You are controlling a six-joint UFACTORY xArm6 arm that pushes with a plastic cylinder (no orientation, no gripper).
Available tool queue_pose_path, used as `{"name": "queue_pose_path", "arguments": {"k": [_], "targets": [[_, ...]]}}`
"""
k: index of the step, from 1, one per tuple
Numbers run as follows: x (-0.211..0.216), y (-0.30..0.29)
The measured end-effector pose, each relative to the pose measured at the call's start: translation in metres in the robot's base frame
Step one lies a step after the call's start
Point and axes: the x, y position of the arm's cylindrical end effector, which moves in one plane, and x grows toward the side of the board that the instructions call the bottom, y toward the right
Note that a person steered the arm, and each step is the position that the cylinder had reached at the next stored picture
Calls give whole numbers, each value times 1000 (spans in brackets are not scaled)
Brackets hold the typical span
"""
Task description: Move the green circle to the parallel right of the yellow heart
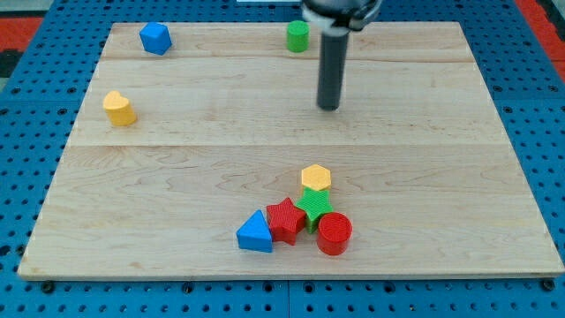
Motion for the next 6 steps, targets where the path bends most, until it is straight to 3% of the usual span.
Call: {"name": "queue_pose_path", "arguments": {"k": [1,3,4,5,6], "targets": [[-55,33],[-149,-43],[-141,-121],[-103,-151],[-111,-164]]}}
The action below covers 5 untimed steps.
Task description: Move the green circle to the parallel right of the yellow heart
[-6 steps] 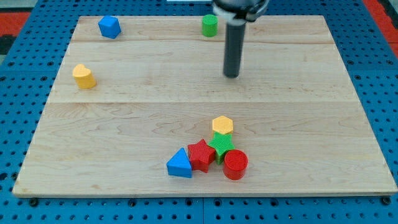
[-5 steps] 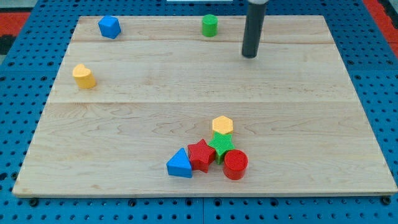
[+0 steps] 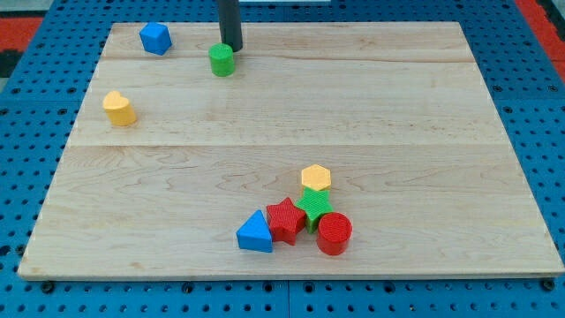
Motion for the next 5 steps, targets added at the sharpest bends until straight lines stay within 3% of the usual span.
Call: {"name": "queue_pose_path", "arguments": {"k": [1,2,5], "targets": [[-14,-1],[32,-19],[131,-2]]}}
